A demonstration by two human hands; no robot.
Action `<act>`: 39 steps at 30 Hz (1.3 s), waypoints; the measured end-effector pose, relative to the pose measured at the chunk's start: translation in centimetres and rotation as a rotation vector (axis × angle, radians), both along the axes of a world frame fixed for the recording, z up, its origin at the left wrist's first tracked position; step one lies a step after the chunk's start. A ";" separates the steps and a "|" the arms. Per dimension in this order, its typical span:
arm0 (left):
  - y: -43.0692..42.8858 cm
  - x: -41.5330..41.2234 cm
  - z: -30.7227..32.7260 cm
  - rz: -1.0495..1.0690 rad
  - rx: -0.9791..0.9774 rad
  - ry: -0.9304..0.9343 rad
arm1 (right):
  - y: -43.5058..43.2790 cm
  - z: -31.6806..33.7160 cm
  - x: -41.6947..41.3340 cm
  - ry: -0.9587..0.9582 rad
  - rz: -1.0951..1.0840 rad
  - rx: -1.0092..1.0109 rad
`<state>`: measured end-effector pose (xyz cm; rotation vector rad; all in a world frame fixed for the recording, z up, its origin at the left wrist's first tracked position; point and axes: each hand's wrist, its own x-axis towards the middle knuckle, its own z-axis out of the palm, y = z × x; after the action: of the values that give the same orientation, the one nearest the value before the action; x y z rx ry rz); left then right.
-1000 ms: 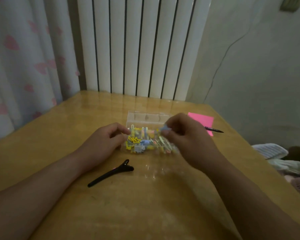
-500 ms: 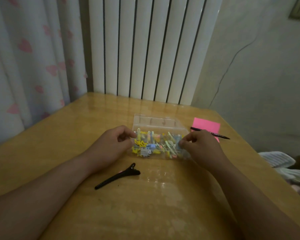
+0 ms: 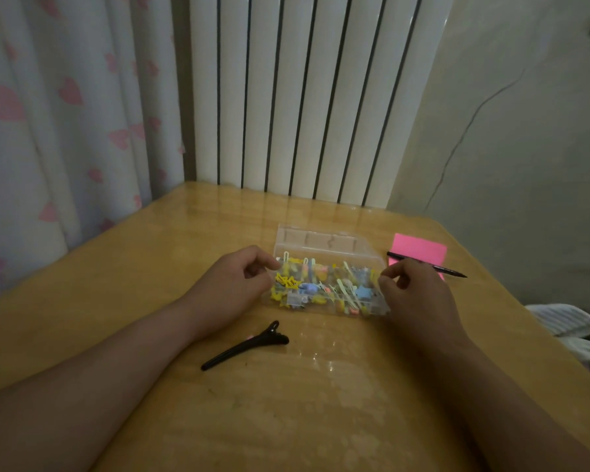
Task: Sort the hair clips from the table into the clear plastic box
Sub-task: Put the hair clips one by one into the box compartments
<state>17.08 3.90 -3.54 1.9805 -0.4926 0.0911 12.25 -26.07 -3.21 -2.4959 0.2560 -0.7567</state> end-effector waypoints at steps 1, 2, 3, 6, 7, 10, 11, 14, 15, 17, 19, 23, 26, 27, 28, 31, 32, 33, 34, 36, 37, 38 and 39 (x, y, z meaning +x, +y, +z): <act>0.0 0.0 0.0 -0.002 0.000 0.001 | -0.1 0.0 0.0 0.005 0.006 0.005; 0.0 0.0 0.0 -0.003 0.000 0.001 | -0.1 -0.1 0.0 0.010 0.011 0.007; 0.0 0.0 0.0 -0.004 0.001 -0.001 | -0.1 -0.2 -0.1 0.013 0.011 0.008; -0.1 -0.1 0.0 0.002 0.007 -0.002 | 0.4 0.5 -0.7 -0.054 -0.007 -0.072; -0.1 -0.1 0.0 0.005 0.001 0.003 | 1.0 0.9 -1.2 -0.103 0.010 -0.121; -0.1 0.0 -0.1 0.016 -0.023 0.026 | 4.5 2.3 -2.9 -0.205 0.242 -0.160; -0.1 0.0 -0.1 0.020 -0.032 0.034 | 6.0 2.6 -3.6 -0.178 0.352 -0.163; 0.0 0.2 0.0 0.017 -0.063 0.053 | 9.8 2.3 -4.9 0.030 0.642 -0.253; 0.0 0.2 0.0 0.012 -0.077 0.056 | 10.6 2.0 -5.1 0.088 0.695 -0.292; -0.1 0.2 0.0 0.010 -0.094 0.054 | 11.2 1.8 -5.1 0.137 0.754 -0.353; -0.1 0.2 0.0 0.014 -0.087 0.045 | 10.9 2.0 -5.1 0.165 0.780 -0.371; -0.1 0.0 0.2 0.011 -0.053 0.032 | 9.9 2.3 -5.2 0.255 0.758 -0.319; -0.2 0.0 0.2 0.012 -0.060 0.027 | 10.7 2.5 -5.2 0.261 0.737 -0.286; -0.2 0.0 0.3 0.012 -0.065 0.027 | 11.3 2.5 -5.1 0.264 0.724 -0.264; -0.2 -0.1 0.3 0.009 -0.070 0.029 | 11.8 2.6 -4.9 0.273 0.708 -0.244; -0.2 -0.2 0.5 0.002 -0.082 0.049 | 12.7 3.2 -3.7 0.344 0.699 -0.311; -0.1 -0.2 0.6 0.000 -0.087 0.064 | 13.1 3.5 -3.2 0.382 0.712 -0.360; -0.1 -0.3 0.6 -0.002 -0.100 0.085 | 13.4 3.9 -2.8 0.415 0.726 -0.413; -0.1 -0.3 0.7 -0.004 -0.117 0.112 | 13.7 4.2 -2.5 0.439 0.737 -0.463; -0.1 -0.3 0.8 -0.010 -0.159 0.172 | 14.4 4.6 -2.0 0.477 0.741 -0.537; -0.2 -0.3 0.9 -0.013 -0.183 0.198 | 14.7 4.7 -1.9 0.493 0.737 -0.548; -0.2 -0.3 0.9 -0.016 -0.200 0.214 | 15.0 4.6 -1.9 0.500 0.730 -0.548; -0.2 -0.3 0.9 -0.018 -0.214 0.222 | 15.1 4.3 -2.0 0.497 0.726 -0.546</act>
<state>16.78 3.67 -2.65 1.7507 -0.3416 -0.0837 10.26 -10.99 1.14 -2.9266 -0.7547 0.1236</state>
